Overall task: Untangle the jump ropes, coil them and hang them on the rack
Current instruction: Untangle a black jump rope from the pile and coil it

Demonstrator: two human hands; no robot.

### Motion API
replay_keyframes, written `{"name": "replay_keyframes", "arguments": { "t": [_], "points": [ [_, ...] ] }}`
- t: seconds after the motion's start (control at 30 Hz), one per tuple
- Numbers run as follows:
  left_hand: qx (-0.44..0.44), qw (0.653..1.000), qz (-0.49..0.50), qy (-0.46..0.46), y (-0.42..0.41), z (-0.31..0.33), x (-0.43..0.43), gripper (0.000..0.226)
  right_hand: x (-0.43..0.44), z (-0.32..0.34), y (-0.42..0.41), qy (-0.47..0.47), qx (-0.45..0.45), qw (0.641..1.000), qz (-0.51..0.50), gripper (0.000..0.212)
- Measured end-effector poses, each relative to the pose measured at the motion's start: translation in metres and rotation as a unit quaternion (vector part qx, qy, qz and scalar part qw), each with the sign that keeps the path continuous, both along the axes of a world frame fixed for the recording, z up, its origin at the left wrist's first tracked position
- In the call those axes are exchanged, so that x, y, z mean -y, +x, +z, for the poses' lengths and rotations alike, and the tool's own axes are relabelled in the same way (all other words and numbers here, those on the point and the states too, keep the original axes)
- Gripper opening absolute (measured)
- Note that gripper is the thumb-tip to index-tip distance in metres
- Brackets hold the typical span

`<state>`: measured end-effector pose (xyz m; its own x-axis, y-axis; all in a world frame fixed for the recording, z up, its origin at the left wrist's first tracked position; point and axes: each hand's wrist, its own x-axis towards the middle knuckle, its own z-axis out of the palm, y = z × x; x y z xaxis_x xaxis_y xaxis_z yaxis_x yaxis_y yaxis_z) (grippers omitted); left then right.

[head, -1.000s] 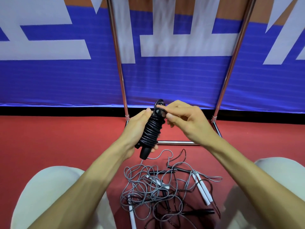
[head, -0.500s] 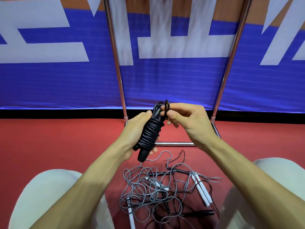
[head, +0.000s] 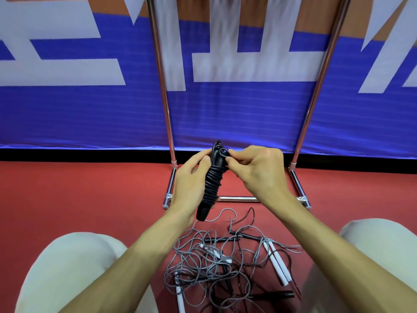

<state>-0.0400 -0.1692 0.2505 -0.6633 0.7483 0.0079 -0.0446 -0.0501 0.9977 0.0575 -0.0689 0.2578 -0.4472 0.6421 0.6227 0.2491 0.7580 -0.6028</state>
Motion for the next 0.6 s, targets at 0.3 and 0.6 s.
{"name": "replay_keyframes", "arguments": {
  "t": [0.3, 0.6],
  "points": [
    [-0.125, 0.992, -0.003, 0.028, 0.002, -0.017, -0.006, 0.027, -0.003, 0.000, 0.004, 0.101, 0.045, 0.994, -0.013, 0.036],
    [-0.253, 0.967, -0.032, 0.013, -0.004, -0.014, -0.004, 0.037, 0.002, -0.002, 0.006, -0.051, -0.059, 0.997, -0.025, 0.010]
  ]
}}
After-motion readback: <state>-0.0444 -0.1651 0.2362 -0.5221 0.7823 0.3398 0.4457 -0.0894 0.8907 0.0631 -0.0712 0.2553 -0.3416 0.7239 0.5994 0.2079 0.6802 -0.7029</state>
